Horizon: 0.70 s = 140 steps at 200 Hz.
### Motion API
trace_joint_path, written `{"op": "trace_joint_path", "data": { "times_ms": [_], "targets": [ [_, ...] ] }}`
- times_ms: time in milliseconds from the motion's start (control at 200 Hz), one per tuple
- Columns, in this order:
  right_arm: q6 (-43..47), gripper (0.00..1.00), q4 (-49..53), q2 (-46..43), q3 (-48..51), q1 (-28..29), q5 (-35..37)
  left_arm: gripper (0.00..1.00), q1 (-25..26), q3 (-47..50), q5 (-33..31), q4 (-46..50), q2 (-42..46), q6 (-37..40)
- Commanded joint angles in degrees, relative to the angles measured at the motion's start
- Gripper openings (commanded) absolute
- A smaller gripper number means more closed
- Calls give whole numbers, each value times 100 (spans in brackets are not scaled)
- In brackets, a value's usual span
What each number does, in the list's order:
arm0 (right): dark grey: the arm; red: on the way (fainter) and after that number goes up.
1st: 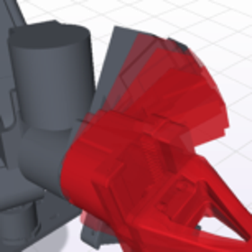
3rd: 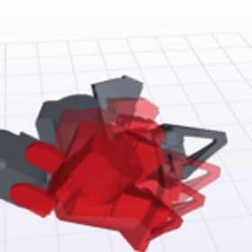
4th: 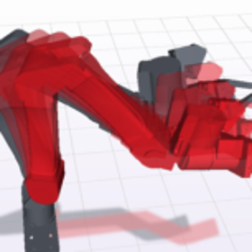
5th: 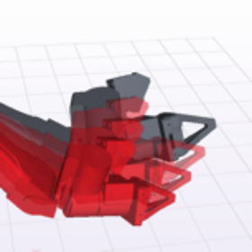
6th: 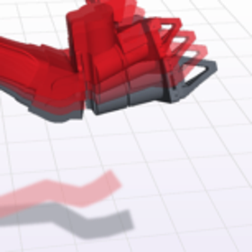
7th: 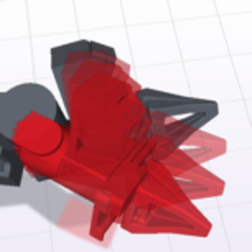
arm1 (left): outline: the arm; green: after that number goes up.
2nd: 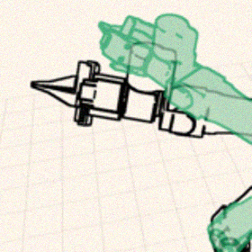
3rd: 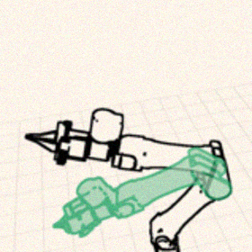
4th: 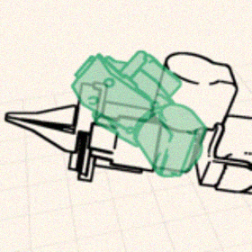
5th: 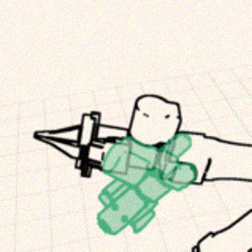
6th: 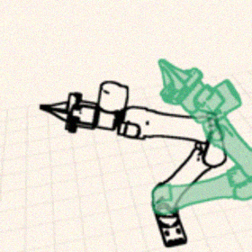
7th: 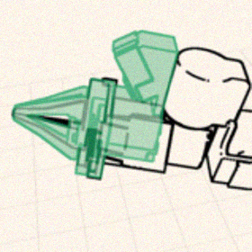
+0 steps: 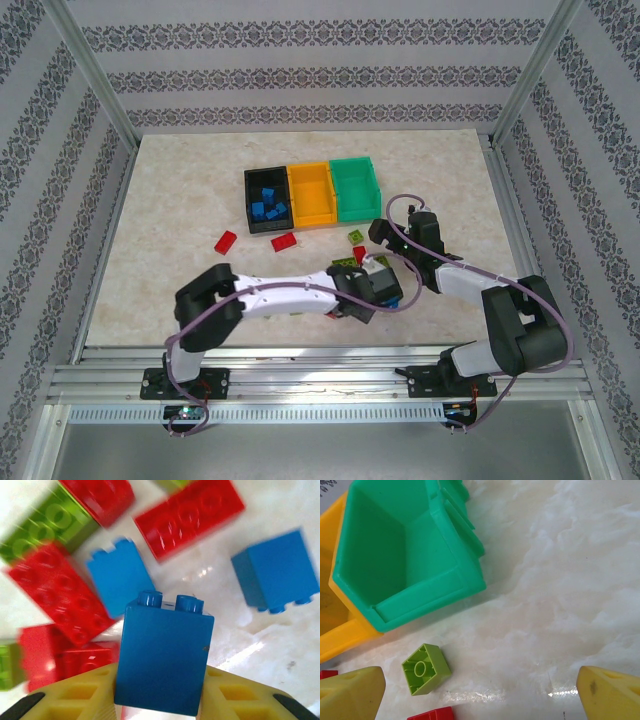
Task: Sort the legos into containers by color
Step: Pick up the lego from the middle-left of the table, then place the lego in the container.
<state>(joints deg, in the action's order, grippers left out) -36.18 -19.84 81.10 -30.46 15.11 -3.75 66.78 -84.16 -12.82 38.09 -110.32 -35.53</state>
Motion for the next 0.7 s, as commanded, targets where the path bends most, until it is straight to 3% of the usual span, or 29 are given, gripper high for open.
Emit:
{"op": "trace_joint_path", "data": {
  "times_ms": [0,140,330,485,695],
  "targets": [
    [-75,98,-125,20,48,-5,-52,39,-385,148,-296,111,787,226],
    [-99,98,-115,34,40,-29,-95,39,-1006,511,-477,172,1633,565],
    [-108,98,-105,106,6,-10,-138,38,-2683,803,-91,135,2064,1258],
    [-92,98,-113,136,-11,7,-153,38,-3820,587,390,-163,1714,1693],
    [-70,98,-91,140,-21,59,-127,41,-4510,-471,649,-206,672,2081]
  ]
}}
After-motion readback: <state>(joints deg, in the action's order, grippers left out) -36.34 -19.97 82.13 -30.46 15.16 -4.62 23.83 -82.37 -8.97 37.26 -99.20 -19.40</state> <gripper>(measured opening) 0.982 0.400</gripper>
